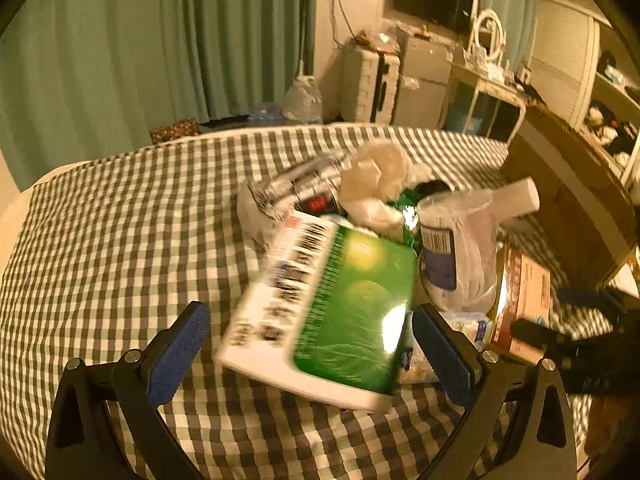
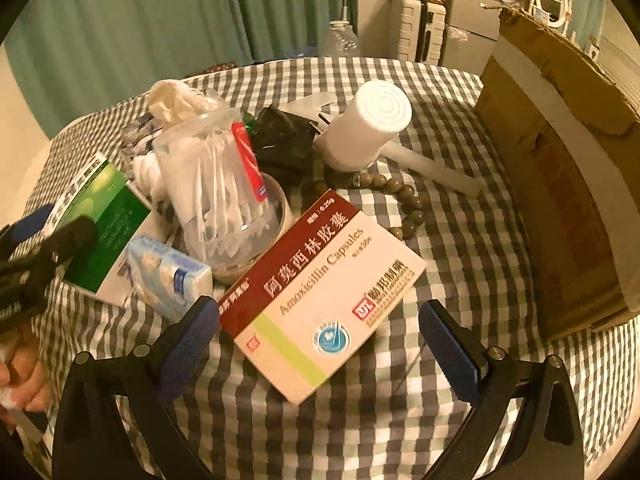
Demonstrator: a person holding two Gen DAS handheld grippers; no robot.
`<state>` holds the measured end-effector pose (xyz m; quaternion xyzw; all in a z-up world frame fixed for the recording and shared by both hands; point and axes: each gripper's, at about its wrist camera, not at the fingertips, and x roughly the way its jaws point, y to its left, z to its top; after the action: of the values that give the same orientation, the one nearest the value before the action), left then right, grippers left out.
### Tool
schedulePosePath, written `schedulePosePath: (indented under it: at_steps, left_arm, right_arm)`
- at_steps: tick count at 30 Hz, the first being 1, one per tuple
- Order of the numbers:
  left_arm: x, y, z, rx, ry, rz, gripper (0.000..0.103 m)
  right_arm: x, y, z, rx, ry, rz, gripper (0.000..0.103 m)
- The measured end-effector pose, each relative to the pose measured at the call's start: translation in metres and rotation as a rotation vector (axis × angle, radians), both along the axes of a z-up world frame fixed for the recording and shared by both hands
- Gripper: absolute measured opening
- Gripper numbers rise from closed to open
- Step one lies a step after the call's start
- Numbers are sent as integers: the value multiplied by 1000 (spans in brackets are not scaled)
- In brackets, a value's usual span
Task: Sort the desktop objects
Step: 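Grasp the green medicine box with left tool while right tool grasps the Amoxicillin box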
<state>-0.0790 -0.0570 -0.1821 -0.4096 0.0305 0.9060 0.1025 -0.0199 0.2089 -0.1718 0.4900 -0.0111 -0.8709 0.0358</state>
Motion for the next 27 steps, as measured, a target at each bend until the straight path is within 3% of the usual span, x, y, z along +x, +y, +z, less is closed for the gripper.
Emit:
schedulePosePath:
  at_steps: [4, 12, 19, 25, 27]
  left_arm:
    - [-5, 15, -12, -26, -19, -38, 103]
    - [-2, 15, -19, -8, -20, -28, 102]
    - [0, 4, -8, 32, -33, -11, 98]
    - [-7, 11, -21, 1, -70, -5, 98]
    - [-8, 12, -26, -12, -75, 8, 94]
  right_arm:
    - [-13, 2, 1, -45, -22, -51, 101]
    - [-20, -19, -16, 51, -99, -30, 101]
    - [-9, -7, -16, 102, -103, -10, 101]
    - [-16, -2, -24, 84, -133, -8, 101]
    - [-20, -11, -36, 138, -169, 9, 102]
